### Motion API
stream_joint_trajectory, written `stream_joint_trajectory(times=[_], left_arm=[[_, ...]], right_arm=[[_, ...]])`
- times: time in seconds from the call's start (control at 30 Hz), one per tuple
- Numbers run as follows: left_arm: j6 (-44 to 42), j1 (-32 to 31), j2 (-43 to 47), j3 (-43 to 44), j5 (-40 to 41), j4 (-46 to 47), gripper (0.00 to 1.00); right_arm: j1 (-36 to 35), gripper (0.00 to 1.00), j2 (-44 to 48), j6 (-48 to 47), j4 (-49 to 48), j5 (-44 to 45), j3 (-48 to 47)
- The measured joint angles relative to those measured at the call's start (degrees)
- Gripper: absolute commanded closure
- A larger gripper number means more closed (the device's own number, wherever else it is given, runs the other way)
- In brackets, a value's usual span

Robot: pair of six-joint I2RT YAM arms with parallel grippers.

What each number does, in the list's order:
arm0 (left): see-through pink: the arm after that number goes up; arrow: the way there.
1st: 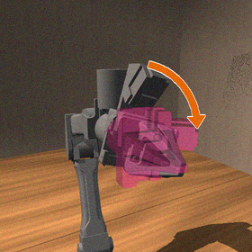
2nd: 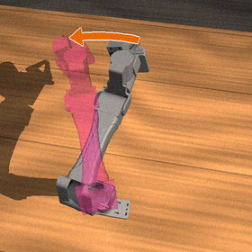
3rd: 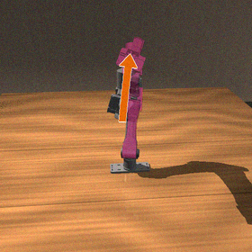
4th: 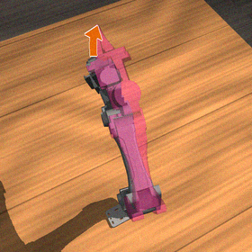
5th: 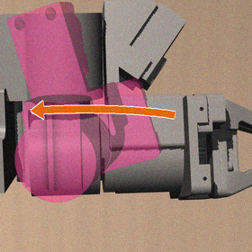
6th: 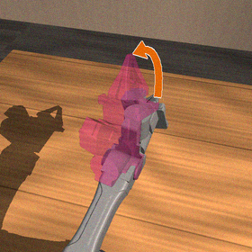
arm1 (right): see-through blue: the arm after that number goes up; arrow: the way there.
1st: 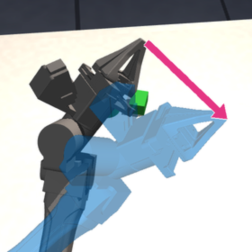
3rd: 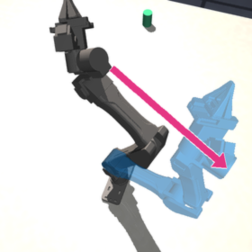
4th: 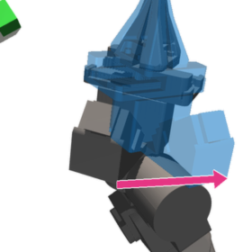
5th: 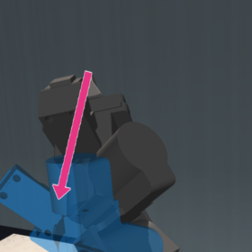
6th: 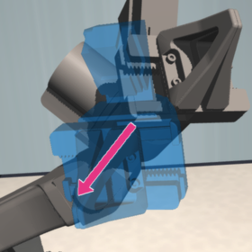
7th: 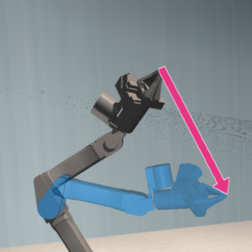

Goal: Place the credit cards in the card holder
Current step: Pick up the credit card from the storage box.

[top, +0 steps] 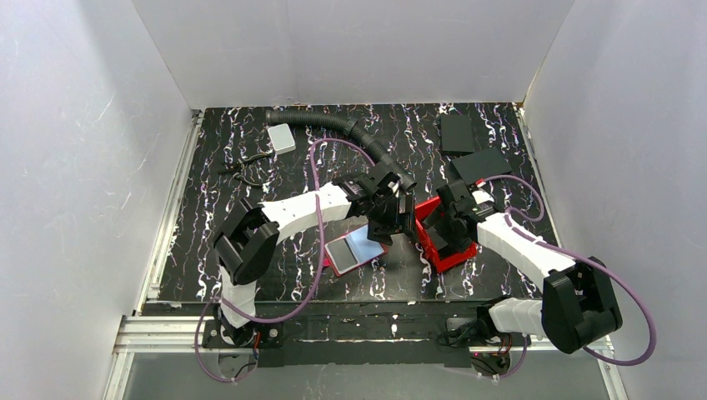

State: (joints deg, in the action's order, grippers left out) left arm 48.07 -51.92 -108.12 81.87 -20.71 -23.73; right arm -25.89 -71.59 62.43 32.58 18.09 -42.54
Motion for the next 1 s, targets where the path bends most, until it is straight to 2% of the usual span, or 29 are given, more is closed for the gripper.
stream_joint_trajectory(times=[0.37,0.8,1.0], left_arm=[[1.0,0.0,-1.0,0.4,-1.0,0.6,0.22],[1.0,0.0,-1.0,0.4,-1.2,0.5,0.23],[1.0,0.0,-1.0,0.4,-1.2,0.5,0.23]], right_arm=[[0.0,0.15,-0.6,0.3,-1.3,-0.5,2.4],[0.3,0.27,-0.9,0.6,-8.7,-1.7,4.0],[0.3,0.35,0.1,1.1,-9.2,-1.8,4.0]])
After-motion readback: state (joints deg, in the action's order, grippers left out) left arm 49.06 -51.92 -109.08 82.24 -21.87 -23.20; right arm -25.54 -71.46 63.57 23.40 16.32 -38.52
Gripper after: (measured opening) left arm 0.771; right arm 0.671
